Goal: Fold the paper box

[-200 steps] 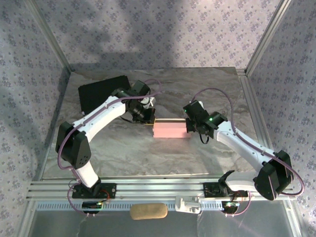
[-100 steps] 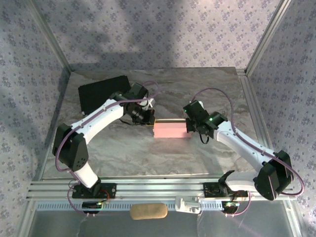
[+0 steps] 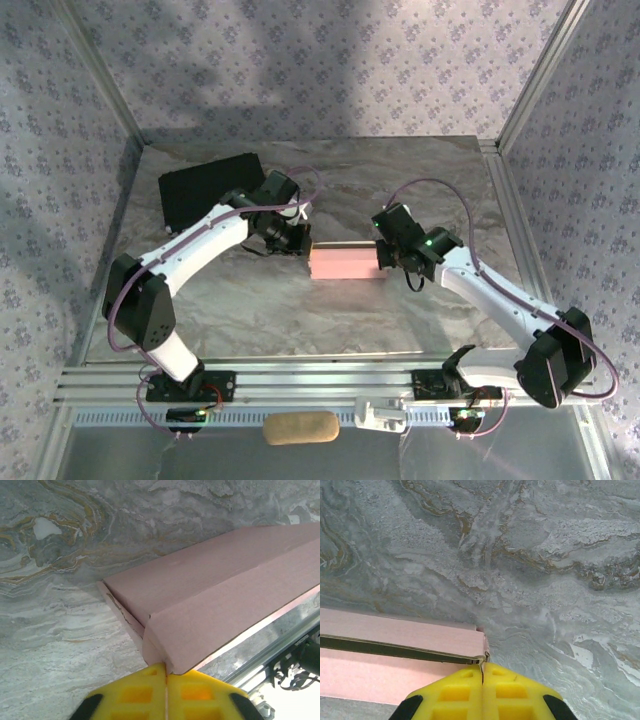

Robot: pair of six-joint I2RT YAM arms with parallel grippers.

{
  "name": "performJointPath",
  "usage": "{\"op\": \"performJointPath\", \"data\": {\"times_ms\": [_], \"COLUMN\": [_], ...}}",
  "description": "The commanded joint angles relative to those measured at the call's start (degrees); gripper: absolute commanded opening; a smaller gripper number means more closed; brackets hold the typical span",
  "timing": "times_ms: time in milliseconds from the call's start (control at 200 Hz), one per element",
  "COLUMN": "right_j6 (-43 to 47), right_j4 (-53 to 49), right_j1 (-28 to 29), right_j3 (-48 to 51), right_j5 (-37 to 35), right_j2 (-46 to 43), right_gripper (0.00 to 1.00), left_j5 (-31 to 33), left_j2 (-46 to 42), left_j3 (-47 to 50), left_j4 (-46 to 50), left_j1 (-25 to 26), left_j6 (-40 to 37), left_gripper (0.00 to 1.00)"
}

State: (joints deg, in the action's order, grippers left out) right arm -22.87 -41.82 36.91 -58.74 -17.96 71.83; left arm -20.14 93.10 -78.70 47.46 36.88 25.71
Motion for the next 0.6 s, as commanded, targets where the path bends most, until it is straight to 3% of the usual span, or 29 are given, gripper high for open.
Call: {"op": "performJointPath", "data": {"times_ms": [0,70,125,595], "right_j6": [1.63,2.45,3.13,3.63], "right_j4": [-0.80,-0.80,-1.11,-0.79], "right_j1": [0.06,0.08,-0.21,-1.14], "right_j3": [0.04,0.03,0.03,-0.32], "right_j5": [1.00,1.45,1.98,3.23], "right_j2": [-1.22,-1.17,-1.17,0.15], "right_gripper": [0.00,0.00,0.00,0.00], "left_j5": [1.69,3.31,4.34,8.00], "left_j2": [-2.40,-3.11,-3.09,-0.59], "left_j3": [-3.29,-4.78,-5.86,-5.59], "left_j4": [3.26,4.33,5.50,7.67], "left_j1": [0.76,0.85,0.81,1.67], "left_j6": [0.01,-0.13,-0.72,-2.77], "left_gripper": [0.25,0.35,0.37,0.30]}}
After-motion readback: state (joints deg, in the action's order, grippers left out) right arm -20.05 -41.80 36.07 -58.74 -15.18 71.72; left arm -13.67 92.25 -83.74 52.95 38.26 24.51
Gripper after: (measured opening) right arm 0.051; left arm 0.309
